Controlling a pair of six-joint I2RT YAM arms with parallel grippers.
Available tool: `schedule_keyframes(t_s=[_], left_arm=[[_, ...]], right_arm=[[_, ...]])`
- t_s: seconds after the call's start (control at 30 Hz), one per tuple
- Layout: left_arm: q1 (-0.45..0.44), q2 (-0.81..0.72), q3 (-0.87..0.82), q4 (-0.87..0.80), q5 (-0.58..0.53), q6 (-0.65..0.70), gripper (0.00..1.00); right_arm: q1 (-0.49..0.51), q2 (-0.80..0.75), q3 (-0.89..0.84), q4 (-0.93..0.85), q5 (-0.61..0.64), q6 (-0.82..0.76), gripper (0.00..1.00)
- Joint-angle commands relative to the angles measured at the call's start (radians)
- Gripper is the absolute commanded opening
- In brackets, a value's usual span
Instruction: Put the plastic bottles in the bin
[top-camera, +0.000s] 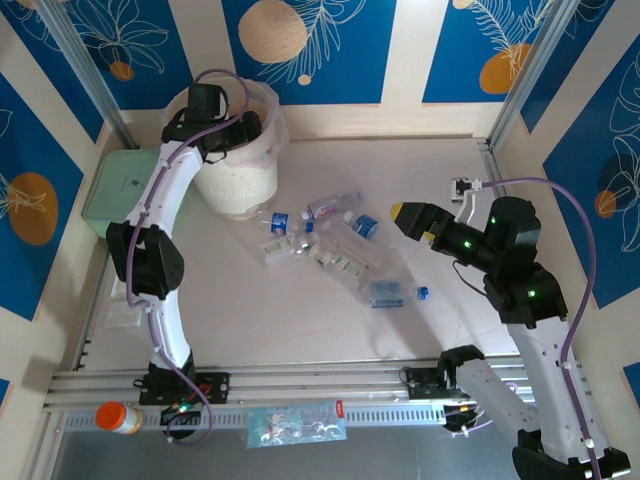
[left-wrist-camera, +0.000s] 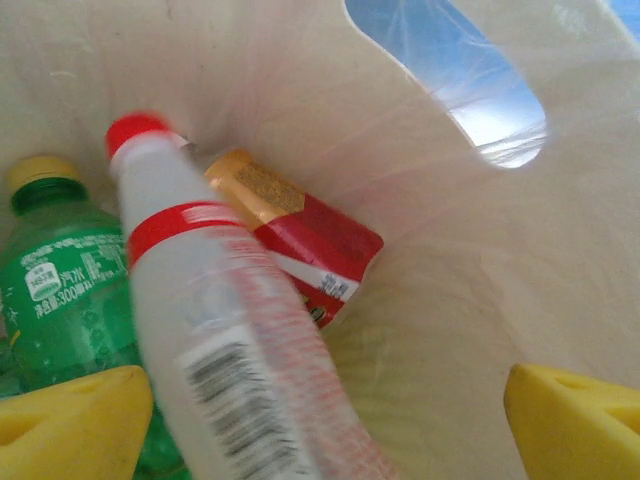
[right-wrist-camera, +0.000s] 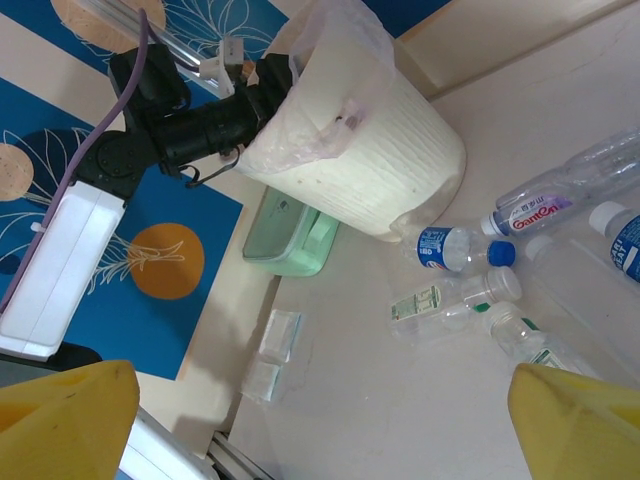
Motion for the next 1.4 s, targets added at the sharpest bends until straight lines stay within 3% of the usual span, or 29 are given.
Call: schedule_keyframes(t_s=[0.0,0.27,0.57,0.67,0.9,1.1,1.23,1.37], left_arm=[[0.006,-0.084,0.012,-0.008,-0.023,0.010,0.93],[0.003,-0.219,-0.021,-0.002,-0.006,0.008,0.95],[-0.030,-0.507,-0.355,0.120,0.046,-0.027,0.93],[-0.077,-0.587,-0.439,0.128,0.073,-0.030,0.92],[-0.295,-0.754,-0.656,0.116,0.057,-0.001,0.91],[-0.357,-0.885,-0.847,0.127,0.174,-0.047,0.91],[-0.357,-0.965,-0.949,0.125,0.188,-0.065,0.92],[-0.357,-1.014,-1.004,0.134,0.184,-0.071,0.93]], right_arm=[[-0.005,-0.005,0.021,-0.008,-0.019,-0.019,0.95],[-0.008,-0.006,0.033,-0.013,-0.008,-0.031,0.94],[-0.016,0.003,0.022,-0.045,0.015,-0.020,0.91],[-0.013,0.017,0.030,-0.076,0.024,-0.034,0.89],[0.008,0.111,0.099,-0.299,0.159,-0.051,0.82],[0.020,0.208,0.112,-0.516,0.151,-0.007,0.89],[0.004,0.196,-0.009,-0.547,0.196,0.152,0.92],[-0.016,0.185,-0.114,-0.618,0.366,0.390,0.86]])
